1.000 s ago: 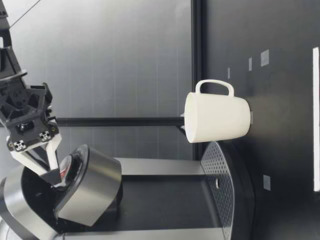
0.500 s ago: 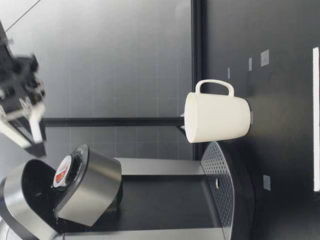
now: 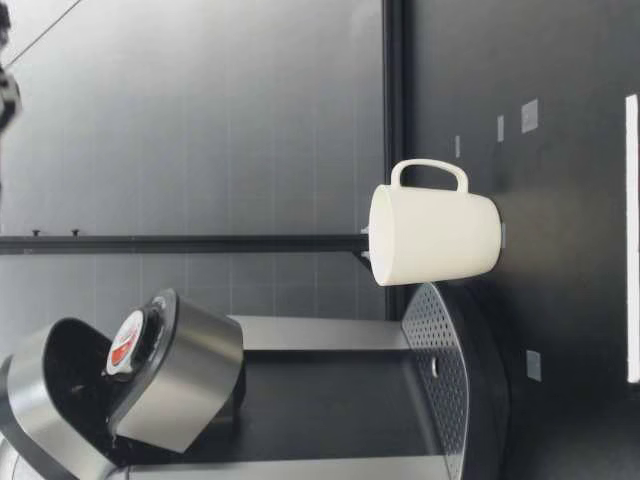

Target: Place the coffee capsule inside the capsule container, then place the cup onto the center of the cup tray.

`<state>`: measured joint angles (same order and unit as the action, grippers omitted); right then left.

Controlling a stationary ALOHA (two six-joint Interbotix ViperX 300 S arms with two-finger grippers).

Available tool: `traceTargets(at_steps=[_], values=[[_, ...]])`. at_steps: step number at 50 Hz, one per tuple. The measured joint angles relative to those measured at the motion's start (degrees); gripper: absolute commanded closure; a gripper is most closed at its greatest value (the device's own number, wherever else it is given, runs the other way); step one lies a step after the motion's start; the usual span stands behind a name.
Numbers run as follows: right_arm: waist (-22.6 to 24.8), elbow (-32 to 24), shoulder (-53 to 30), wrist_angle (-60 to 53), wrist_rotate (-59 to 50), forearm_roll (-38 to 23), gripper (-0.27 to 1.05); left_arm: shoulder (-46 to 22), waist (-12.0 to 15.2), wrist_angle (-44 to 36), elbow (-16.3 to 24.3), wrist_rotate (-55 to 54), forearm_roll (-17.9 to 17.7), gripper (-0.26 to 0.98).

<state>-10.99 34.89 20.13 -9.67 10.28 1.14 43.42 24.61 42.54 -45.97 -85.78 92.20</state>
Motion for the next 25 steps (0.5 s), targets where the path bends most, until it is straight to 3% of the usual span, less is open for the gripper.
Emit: traceTargets(at_steps=[10,25], values=[[0.26,4.31,2.81,-5.27,-1.14,0.18,0.34,-2.02,0.97,-2.02,1.14,-1.32,0.0,0.61],[0.35,5.71,3.52,-6.24,-1.67,0.18,0.34,-5.54,1.05,-5.1,3.25,-2.2,0.0,0.61]])
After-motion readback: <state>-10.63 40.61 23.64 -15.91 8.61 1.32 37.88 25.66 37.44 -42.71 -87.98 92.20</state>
